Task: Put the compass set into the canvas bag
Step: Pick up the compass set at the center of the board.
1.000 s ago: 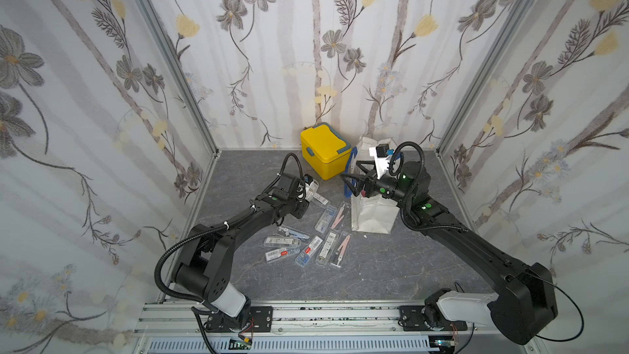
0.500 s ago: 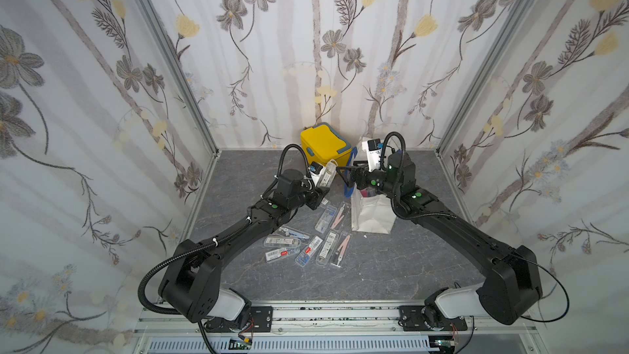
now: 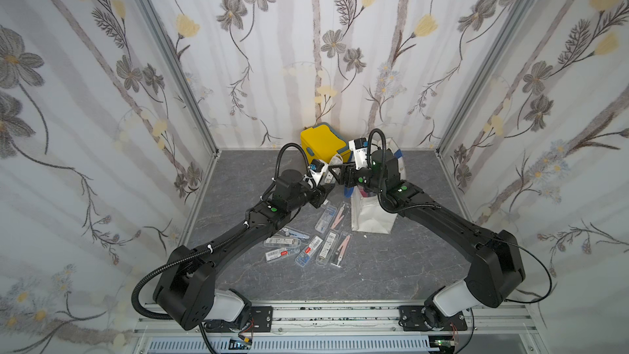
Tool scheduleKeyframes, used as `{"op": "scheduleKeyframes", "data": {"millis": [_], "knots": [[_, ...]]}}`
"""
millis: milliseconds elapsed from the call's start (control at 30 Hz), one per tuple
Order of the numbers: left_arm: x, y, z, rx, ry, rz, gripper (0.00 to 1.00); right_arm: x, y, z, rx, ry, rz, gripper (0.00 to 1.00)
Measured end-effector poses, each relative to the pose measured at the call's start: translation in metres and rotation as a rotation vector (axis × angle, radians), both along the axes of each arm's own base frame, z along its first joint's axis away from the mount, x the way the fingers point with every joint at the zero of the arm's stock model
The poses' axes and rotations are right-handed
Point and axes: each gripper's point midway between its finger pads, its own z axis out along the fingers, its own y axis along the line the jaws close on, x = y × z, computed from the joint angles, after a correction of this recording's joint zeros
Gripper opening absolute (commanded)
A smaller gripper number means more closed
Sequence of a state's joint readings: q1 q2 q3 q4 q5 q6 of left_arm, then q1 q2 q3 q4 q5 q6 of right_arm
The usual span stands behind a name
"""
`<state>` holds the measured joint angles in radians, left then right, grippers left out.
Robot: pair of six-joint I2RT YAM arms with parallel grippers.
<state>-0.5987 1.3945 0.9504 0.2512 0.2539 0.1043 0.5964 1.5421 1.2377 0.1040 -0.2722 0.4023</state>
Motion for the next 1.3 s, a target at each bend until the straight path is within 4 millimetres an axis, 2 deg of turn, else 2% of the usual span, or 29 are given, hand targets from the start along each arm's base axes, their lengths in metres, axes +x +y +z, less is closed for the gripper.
{"op": "scheduleKeyframes", "data": {"millis": [67,233,367,500,600,733,800,833,867,933,1167,1300], "knots": [[0.002,0.002,0.001,0.000,-0.007,0.014,0.46,-0.002,0.003,0.000,0.009,0.007,0.012,0.58],[0.004,0.003,0.002,-0.010,-0.016,0.032,0.46,-0.004,0.010,0.003,0.043,0.014,0.035,0.36],[0.006,0.005,0.003,-0.023,-0.011,0.047,0.46,-0.003,0.015,0.002,0.066,0.025,0.043,0.33],[0.007,0.006,0.004,-0.031,-0.015,0.058,0.46,-0.005,0.018,0.002,0.085,0.039,0.059,0.20],[0.008,0.007,0.003,-0.030,-0.015,0.068,0.46,-0.005,0.021,0.003,0.096,0.038,0.069,0.15],[0.009,0.007,0.004,-0.032,-0.021,0.073,0.47,-0.006,0.022,0.004,0.101,0.034,0.077,0.13],[0.009,0.008,0.004,-0.034,-0.022,0.074,0.52,-0.006,0.022,0.005,0.102,0.033,0.079,0.12],[0.009,0.007,0.005,-0.038,-0.023,0.074,0.60,-0.005,0.022,0.005,0.103,0.031,0.079,0.11],[0.010,0.008,0.005,-0.039,-0.025,0.075,0.69,-0.005,0.022,0.005,0.104,0.031,0.079,0.11],[0.010,0.008,0.006,-0.048,-0.027,0.079,0.99,-0.005,0.022,0.006,0.105,0.028,0.079,0.10],[0.004,0.017,0.002,-0.092,-0.032,0.111,1.00,0.000,0.018,0.016,0.101,-0.002,0.073,0.10],[-0.005,0.030,0.015,-0.169,-0.077,0.132,1.00,0.009,-0.004,0.029,0.096,-0.037,0.030,0.10]]}}
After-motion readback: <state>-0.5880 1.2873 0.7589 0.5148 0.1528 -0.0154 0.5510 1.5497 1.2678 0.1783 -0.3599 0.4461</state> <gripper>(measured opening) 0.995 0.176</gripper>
